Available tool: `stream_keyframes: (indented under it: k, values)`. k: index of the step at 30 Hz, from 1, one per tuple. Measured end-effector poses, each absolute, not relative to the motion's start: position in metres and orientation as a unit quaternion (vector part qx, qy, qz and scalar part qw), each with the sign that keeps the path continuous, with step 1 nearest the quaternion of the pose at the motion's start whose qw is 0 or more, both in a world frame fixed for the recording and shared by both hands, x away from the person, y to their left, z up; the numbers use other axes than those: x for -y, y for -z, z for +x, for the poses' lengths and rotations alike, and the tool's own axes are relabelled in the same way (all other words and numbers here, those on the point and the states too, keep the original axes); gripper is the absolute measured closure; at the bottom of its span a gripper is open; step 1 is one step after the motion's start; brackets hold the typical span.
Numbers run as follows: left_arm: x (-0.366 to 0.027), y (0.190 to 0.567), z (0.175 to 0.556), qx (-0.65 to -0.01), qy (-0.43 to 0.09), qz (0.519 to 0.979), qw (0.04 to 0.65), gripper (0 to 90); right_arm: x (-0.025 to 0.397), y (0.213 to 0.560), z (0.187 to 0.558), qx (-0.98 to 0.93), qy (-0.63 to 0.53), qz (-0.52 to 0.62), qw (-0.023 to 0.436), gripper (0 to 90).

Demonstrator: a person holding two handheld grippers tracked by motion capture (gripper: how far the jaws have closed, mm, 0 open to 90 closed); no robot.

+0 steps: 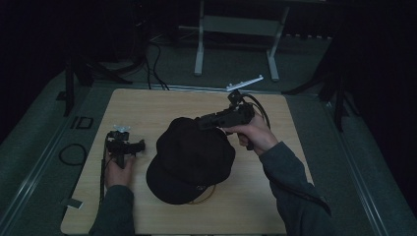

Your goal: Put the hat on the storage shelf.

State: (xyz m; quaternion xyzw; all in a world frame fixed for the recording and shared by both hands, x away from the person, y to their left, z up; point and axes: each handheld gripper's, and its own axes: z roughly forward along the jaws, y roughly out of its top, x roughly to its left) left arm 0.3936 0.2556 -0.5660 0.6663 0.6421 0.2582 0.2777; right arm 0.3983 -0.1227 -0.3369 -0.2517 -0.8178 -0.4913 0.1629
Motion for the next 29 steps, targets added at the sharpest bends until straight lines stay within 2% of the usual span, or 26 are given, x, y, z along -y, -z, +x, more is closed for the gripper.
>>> stream_keyframes:
  k: [15, 29]
  values:
    - [-0.256, 0.566, 0.394, -0.642, -0.258, 0.667, 0.277, 10.3, 0.135, 0.337, 0.400, 0.812, 0.500, -0.264, 0.147, 42.7]
    - [-0.256, 0.566, 0.394, -0.642, -0.258, 0.666, 0.277, 10.3, 0.153, 0.344, 0.404, 0.819, 0.485, -0.290, 0.094, 41.9]
